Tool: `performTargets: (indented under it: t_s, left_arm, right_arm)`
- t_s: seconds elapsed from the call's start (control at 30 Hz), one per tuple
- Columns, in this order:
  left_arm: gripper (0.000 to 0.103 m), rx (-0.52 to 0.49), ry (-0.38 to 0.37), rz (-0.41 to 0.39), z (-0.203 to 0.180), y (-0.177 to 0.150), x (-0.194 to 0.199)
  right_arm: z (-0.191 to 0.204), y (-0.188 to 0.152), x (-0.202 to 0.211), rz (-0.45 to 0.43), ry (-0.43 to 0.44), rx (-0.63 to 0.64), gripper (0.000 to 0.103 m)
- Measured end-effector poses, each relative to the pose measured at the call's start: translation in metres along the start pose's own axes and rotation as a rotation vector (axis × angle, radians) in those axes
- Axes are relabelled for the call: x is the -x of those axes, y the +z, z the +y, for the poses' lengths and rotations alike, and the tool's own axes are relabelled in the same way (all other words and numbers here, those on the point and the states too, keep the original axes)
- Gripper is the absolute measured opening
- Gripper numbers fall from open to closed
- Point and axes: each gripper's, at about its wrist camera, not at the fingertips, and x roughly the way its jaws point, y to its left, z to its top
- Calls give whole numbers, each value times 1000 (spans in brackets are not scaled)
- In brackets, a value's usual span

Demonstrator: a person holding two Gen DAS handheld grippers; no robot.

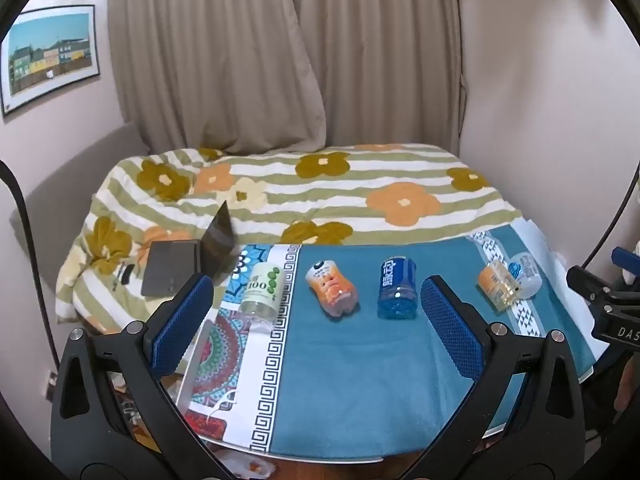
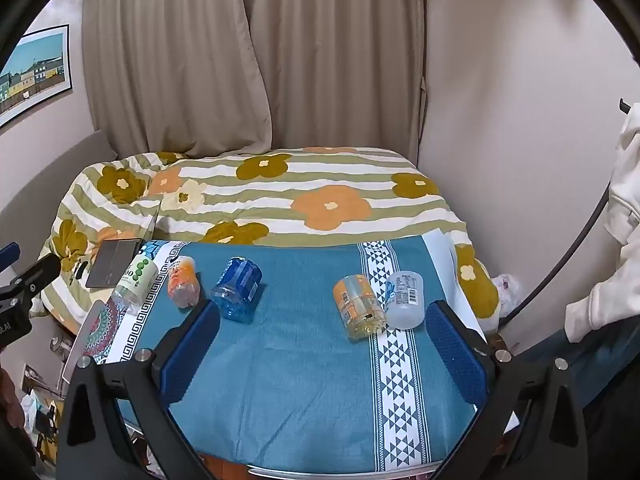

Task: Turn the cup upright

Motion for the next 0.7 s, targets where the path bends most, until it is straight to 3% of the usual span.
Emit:
performTargets:
  t_s: [0.7]
  left_arm:
    - [103,8,-23,-9,11,-2,-5]
  right_arm:
    - [2,-4,-1,7,-5,4,103]
